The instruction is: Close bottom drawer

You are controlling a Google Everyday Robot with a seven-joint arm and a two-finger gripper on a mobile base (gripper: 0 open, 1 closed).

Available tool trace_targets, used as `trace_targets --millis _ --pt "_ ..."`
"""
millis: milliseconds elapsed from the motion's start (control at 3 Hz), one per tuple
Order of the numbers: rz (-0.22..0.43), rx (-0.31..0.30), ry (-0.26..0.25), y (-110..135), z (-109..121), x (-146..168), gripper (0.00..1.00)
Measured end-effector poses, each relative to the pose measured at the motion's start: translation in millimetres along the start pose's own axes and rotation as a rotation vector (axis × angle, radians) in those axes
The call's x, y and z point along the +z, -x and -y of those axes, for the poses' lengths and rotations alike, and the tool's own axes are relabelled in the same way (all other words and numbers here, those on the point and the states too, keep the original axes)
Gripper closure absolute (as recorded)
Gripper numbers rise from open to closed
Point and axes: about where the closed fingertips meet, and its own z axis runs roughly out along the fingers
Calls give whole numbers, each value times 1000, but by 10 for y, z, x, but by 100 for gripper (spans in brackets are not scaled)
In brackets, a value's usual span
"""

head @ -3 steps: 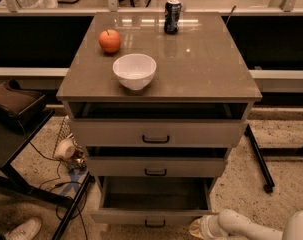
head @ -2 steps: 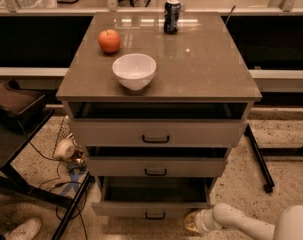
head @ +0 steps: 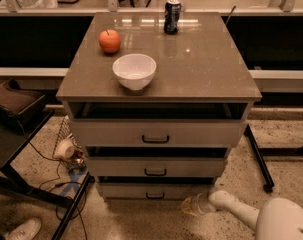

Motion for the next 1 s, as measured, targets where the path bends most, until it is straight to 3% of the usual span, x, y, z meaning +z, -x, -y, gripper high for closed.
trace_targets --millis 333,667,1000 --pt "3 -24 -9 0 359 111 100" --pt "-7 -26 -27 -37 484 83 84" --pt "-7 -26 -27 -23 447 83 61"
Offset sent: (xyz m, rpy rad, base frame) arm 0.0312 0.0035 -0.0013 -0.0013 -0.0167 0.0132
